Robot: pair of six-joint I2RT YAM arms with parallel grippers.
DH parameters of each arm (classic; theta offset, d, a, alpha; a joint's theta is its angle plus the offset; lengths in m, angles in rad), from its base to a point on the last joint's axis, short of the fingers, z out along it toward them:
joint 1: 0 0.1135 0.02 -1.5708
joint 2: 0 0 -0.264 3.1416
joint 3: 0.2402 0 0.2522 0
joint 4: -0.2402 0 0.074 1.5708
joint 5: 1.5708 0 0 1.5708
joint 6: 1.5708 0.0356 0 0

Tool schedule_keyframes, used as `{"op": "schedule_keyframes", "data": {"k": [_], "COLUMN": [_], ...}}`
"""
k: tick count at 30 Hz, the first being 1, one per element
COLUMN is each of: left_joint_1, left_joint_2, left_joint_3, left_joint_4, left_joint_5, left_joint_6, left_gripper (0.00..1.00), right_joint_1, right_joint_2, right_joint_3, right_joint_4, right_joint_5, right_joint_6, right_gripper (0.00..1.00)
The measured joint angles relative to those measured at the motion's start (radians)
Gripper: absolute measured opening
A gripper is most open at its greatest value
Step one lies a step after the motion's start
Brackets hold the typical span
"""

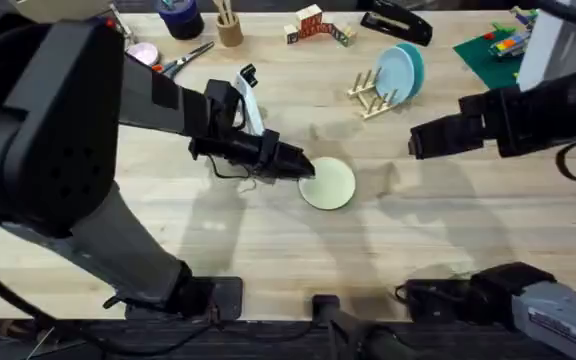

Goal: Pick up the plates from the table one by one and place each into a slot on the dish rack.

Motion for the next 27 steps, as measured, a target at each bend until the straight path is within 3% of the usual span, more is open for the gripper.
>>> {"op": "schedule_keyframes", "data": {"k": [8,12,17,27], "left_joint_1": [0.0,0.002,0.003,0.003], "left_joint_2": [-0.01,-0.059,-0.194,-0.494], "left_joint_3": [0.0,-0.003,-0.003,-0.003], "left_joint_4": [-0.007,-0.019,-0.024,-0.096], "left_joint_5": [-0.015,-0.076,-0.125,-0.152], "left_joint_6": [-0.007,-0.035,-0.048,-0.063], "left_gripper": [0.039,0.039,0.039,0.038], "right_joint_1": [0.0,0.0,0.0,0.0], "right_joint_2": [0.0,0.0,0.0,0.0], "right_joint_3": [0.0,0.0,0.0,0.0], "right_joint_4": [0.0,0.0,0.0,0.004], "right_joint_5": [0.0,0.0,0.0,0.0], "right_joint_6": [0.0,0.0,0.0,0.0], "right_gripper": [0.996,0.996,0.996,0.996]}}
